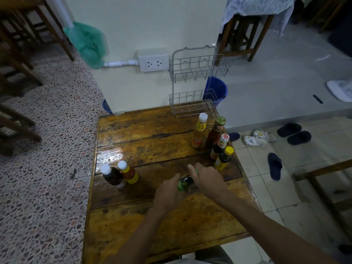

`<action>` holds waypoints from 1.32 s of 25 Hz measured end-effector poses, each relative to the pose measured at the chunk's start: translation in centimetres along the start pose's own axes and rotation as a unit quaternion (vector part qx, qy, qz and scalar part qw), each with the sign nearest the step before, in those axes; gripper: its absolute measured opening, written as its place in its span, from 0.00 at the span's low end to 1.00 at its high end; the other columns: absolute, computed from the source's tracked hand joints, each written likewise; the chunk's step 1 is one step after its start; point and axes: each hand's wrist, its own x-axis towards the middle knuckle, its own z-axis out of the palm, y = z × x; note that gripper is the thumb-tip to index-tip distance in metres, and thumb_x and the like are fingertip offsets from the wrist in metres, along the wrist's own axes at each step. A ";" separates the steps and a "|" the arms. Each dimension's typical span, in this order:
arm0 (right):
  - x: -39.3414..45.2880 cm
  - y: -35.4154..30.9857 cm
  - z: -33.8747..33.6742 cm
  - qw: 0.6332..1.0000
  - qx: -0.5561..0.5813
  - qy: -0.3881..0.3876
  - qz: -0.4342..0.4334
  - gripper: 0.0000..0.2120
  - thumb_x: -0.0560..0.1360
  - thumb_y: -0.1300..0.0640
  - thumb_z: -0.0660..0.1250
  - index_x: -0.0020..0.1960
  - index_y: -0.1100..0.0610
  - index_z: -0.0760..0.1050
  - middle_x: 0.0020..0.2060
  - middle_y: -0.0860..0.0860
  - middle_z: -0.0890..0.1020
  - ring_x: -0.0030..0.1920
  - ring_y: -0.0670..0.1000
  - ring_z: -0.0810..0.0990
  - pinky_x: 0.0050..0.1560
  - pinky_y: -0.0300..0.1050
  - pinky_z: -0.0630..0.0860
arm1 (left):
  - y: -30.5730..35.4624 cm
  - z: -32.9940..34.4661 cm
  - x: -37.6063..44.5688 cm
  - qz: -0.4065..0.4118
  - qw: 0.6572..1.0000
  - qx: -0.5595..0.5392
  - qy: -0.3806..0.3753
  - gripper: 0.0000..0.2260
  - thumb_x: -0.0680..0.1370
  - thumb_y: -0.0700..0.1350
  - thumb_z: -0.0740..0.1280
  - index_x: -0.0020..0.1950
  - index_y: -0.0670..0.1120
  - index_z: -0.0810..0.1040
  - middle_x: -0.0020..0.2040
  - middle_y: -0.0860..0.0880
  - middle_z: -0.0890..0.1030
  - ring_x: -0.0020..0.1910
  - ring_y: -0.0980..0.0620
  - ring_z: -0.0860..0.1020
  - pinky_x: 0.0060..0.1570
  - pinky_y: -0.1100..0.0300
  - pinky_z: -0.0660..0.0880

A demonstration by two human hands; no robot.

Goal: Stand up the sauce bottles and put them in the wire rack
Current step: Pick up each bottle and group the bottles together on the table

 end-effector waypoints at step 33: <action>6.1 4.7 -1.0 0.999 -0.049 -0.017 0.015 0.33 0.83 0.55 0.57 0.81 0.58 0.43 0.66 0.57 0.73 0.64 0.58 0.72 0.54 0.52 0.79 | 4.0 6.0 15.7 -0.070 0.985 -0.110 0.109 0.07 0.80 0.47 0.70 0.58 0.49 0.81 0.52 0.47 0.84 0.50 0.45 0.82 0.42 0.52 0.77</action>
